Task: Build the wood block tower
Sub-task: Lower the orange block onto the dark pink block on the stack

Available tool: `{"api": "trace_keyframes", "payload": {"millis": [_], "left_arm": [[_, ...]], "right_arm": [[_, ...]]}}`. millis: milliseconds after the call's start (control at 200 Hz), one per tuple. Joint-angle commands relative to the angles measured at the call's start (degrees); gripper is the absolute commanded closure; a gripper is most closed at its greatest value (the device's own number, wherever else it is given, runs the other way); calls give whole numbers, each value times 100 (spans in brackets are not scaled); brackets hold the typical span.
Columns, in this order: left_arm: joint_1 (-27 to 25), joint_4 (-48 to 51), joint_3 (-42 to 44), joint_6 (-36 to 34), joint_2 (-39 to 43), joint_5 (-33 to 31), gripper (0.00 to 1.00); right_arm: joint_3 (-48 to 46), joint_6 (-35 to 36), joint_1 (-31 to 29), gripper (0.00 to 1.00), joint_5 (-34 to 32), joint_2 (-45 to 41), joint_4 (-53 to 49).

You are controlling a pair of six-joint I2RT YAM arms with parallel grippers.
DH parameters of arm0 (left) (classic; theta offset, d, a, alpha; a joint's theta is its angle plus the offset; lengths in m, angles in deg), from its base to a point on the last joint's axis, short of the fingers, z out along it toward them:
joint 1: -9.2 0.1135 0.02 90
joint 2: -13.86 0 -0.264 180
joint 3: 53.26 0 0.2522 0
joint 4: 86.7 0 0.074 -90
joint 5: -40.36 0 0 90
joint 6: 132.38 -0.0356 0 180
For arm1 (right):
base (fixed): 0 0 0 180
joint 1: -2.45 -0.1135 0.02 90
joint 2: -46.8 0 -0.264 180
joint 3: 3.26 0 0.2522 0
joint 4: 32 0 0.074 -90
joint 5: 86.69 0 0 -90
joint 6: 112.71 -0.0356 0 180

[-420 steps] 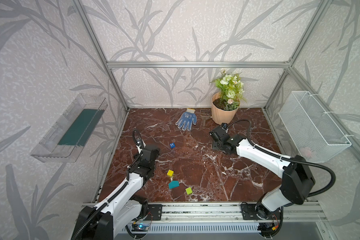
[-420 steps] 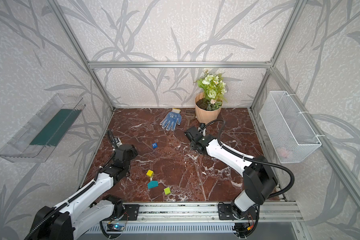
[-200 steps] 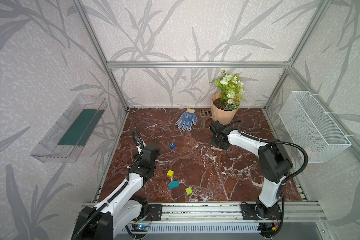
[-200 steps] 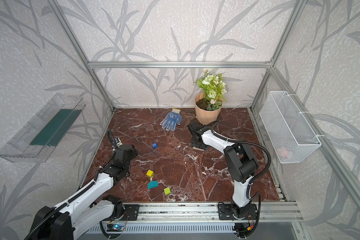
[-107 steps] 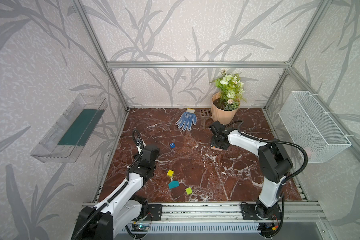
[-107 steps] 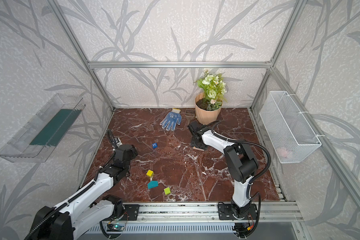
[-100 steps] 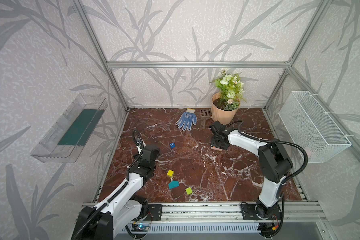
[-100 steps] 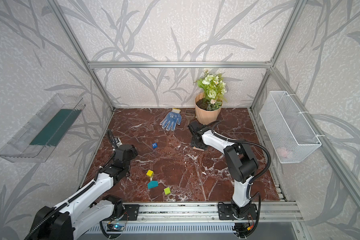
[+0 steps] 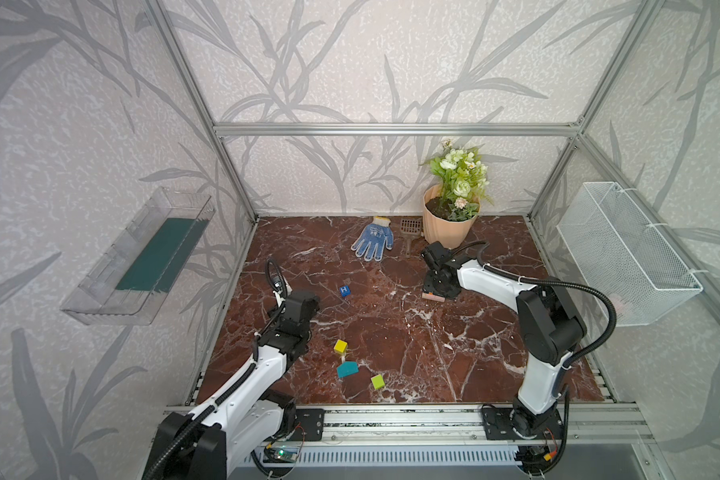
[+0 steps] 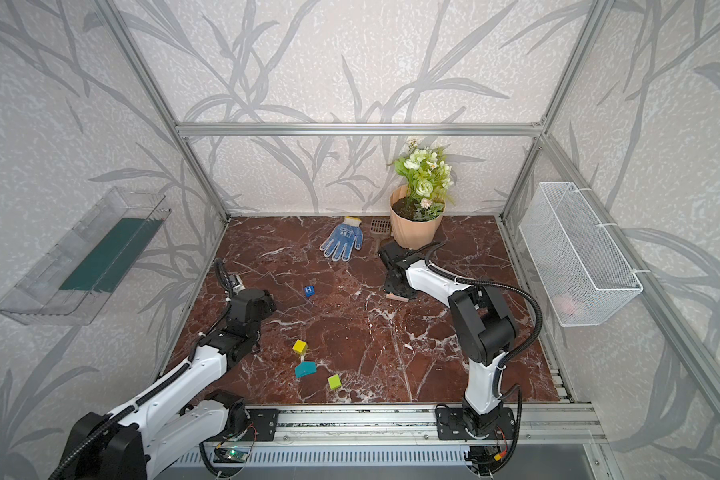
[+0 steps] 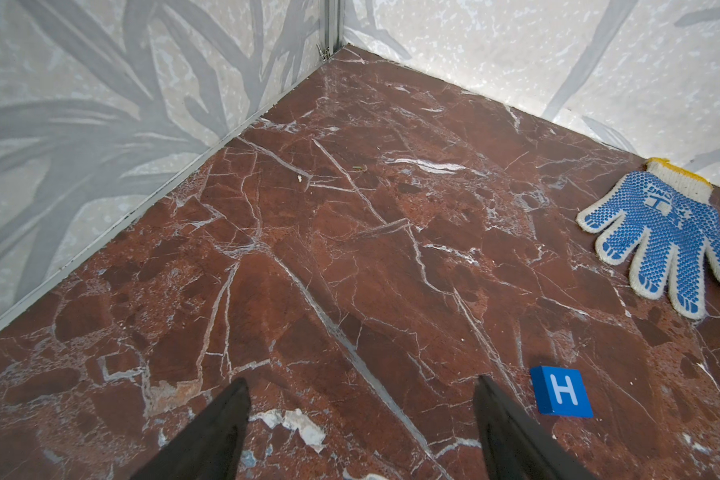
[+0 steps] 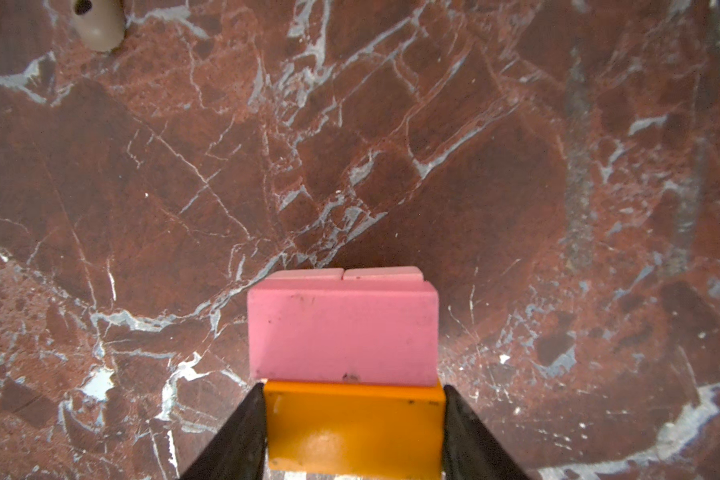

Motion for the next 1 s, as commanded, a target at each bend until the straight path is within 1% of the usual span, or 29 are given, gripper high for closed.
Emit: {"api": "trace_keyframes", "payload": {"millis": [0, 460, 665, 765, 995], "left_arm": [[15, -38, 41, -32, 70, -39, 16], [15, -38, 49, -30, 70, -38, 16], [15, -38, 53, -31, 79, -37, 16], [15, -38, 52, -28, 79, -35, 16], [15, -38, 54, -25, 79, -40, 16]], "right_arm": [[-71, 30, 33, 64, -19, 7, 45], [-53, 14, 33, 63, 28, 38, 54], [-57, -4, 28, 60, 28, 52, 46], [-53, -14, 34, 56, 29, 53, 38], [-69, -15, 30, 43, 46, 50, 36]]}}
